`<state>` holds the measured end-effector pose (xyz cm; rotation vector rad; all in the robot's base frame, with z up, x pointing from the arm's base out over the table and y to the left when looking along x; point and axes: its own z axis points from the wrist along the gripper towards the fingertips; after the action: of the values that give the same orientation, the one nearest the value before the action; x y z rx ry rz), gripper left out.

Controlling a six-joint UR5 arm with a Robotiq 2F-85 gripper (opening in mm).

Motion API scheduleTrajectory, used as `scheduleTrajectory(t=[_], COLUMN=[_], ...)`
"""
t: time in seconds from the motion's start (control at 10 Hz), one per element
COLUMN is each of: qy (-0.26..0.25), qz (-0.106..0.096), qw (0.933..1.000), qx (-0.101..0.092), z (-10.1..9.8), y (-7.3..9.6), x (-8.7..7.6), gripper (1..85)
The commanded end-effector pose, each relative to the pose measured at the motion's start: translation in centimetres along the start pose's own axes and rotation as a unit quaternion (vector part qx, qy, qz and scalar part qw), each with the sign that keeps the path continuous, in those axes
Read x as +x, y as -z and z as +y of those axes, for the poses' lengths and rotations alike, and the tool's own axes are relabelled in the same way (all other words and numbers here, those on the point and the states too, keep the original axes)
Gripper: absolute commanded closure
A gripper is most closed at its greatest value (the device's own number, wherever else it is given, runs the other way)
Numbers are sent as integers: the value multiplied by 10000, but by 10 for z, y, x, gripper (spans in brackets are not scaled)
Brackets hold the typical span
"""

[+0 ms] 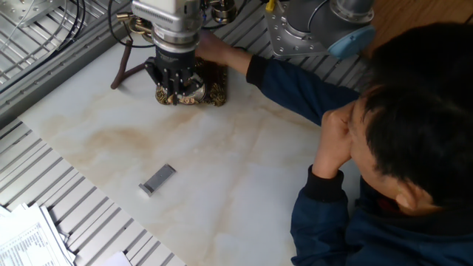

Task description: Dial a number on an old rotary phone

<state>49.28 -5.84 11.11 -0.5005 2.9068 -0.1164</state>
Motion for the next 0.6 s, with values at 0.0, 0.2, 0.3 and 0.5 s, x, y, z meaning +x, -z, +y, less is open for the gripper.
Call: scheduleTrajectory(t=[0.0, 0.2, 0.3, 0.5], qy=[249, 243, 237, 250], qz=[118, 146, 139, 86], qw=[9996, 9995, 9995, 9996], qx=[11, -113, -151, -139], z=[-3, 5, 9, 11], y=[7, 9, 9, 7], x=[12, 15, 14, 6], gripper=[837, 837, 837, 837])
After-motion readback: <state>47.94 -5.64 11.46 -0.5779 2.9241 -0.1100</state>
